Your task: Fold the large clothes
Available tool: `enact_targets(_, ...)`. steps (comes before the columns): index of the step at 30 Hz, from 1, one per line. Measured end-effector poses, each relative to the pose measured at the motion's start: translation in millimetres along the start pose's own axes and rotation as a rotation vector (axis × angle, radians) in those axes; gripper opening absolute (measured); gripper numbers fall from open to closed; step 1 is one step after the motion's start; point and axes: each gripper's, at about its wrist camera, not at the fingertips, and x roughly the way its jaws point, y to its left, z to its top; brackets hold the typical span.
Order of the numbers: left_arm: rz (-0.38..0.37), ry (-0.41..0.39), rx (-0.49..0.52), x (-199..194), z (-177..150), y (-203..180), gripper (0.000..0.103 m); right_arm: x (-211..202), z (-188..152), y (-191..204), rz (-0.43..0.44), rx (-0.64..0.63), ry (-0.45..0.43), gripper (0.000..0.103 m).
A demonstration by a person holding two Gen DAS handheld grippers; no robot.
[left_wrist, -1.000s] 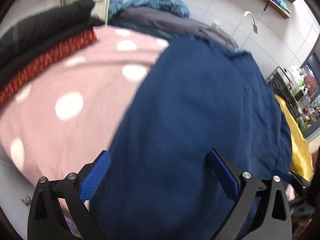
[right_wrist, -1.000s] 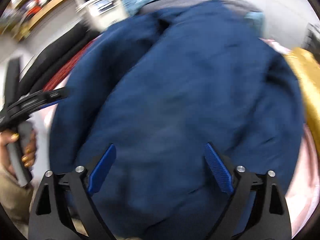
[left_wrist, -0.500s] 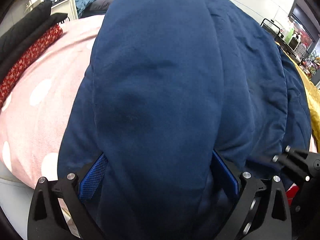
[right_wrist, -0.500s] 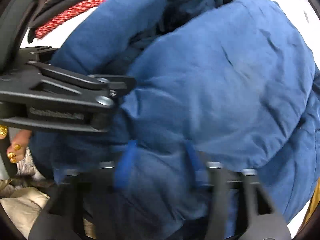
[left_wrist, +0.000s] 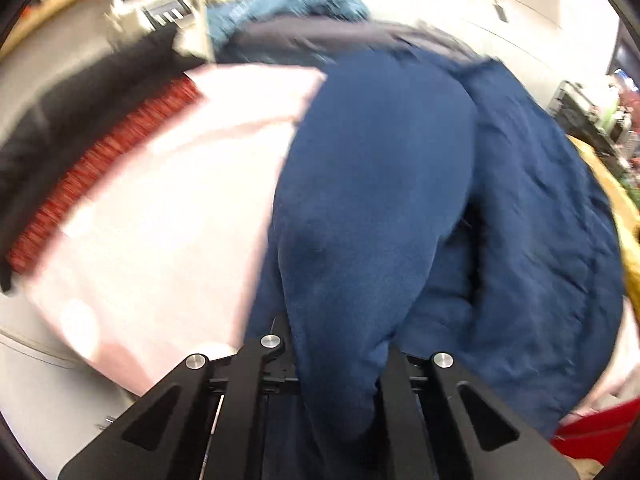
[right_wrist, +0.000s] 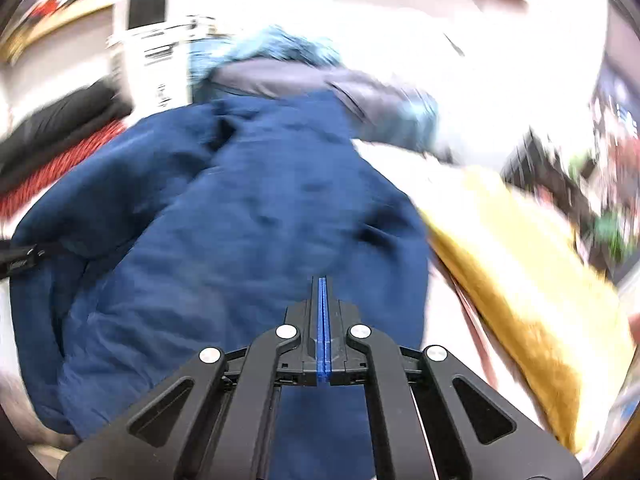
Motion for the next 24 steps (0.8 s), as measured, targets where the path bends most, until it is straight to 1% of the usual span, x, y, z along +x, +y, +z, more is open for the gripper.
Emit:
enact_targets(1,0.036,-0.026,-0.004,-3.3,8.9,9.1,0.008,-2.9,-0.1,-19.2,0.017,0.086,0.028,0.001)
enact_targets(2,0.066,-0.046,-0.015,-4.8,20.9,21.1,0.008,-4.3,-1.4,-35.7,0.027,0.149,0.038,0.001)
enact_targets(3,0.093,-0.062,-0.031,-4.8,32.2,33.4,0.008,-5.2,-6.0,-46.8,0.039,0.186,0.049,0.004)
enact_targets(4,0.122,-0.08,-0.047,-3.0,44.5,45.6,0.008,-1.6,-9.3,-42.1,0.046,0.194,0.062,0.01)
enact_targets(5,0.167,-0.096,-0.057,2.8,59.2,59.9,0.008,0.6,-14.7,-42.9,0.051,0.195,0.077,0.034)
enact_targets(6,0.208,-0.097,-0.058,12.2,70.5,70.7,0.008,5.9,-14.3,-36.0,0.053,0.194,0.094,0.07)
enact_targets(7,0.238,-0.084,-0.065,25.4,81.7,82.0,0.008,9.1,-23.1,-32.7,0.068,0.199,0.105,0.078)
enact_targets(8,0.254,-0.063,-0.081,36.9,86.4,92.2,0.008,11.7,-29.8,-20.2,0.1,0.206,0.104,0.078)
enact_targets(9,0.266,-0.033,-0.101,54.4,93.3,102.8,0.01,13.5,-35.8,-10.0,0.147,0.211,0.114,0.078)
enact_targets(10,0.283,-0.009,-0.114,68.8,97.5,109.9,0.014,12.7,-38.1,-0.4,0.176,0.205,0.128,0.078)
enact_targets(11,0.313,0.017,-0.119,83.3,100.9,114.5,0.026,16.1,-40.5,11.1,0.209,0.194,0.148,0.078)
enact_targets(12,0.352,0.033,-0.114,90.7,102.9,114.2,0.052,20.5,-41.2,20.9,0.233,0.186,0.164,0.078)
enact_targets(13,0.427,0.053,-0.104,100.4,105.3,115.8,0.068,24.8,-45.1,35.9,0.274,0.173,0.197,0.078)
enact_targets(14,0.484,0.06,-0.096,104.6,105.1,117.5,0.096,30.3,-48.6,50.0,0.316,0.156,0.233,0.078)
enact_targets(15,0.531,0.056,-0.083,104.1,103.1,116.3,0.097,36.6,-52.6,66.4,0.36,0.13,0.271,0.078)
enact_targets(16,0.522,0.045,-0.079,99.9,100.1,115.7,0.097,41.6,-55.9,78.0,0.388,0.104,0.3,0.078)
enact_targets(18,0.469,0.021,-0.087,85.0,91.5,116.8,0.097,49.7,-66.0,110.6,0.442,0.012,0.373,0.078)
enact_targets(19,0.434,0.007,-0.086,73.0,85.6,114.3,0.097,51.8,-69.4,121.8,0.445,-0.023,0.388,0.079)
enact_targets(20,0.409,-0.006,-0.086,61.8,79.9,113.0,0.097,53.2,-72.6,135.0,0.447,-0.066,0.398,0.081)
enact_targets(22,0.376,-0.036,-0.105,39.7,67.4,105.4,0.097,58.1,-77.8,161.0,0.465,-0.145,0.415,0.081)
enact_targets(24,0.322,-0.053,-0.134,20.8,54.8,104.8,0.097,63.9,-82.8,183.8,0.45,-0.218,0.419,0.08)
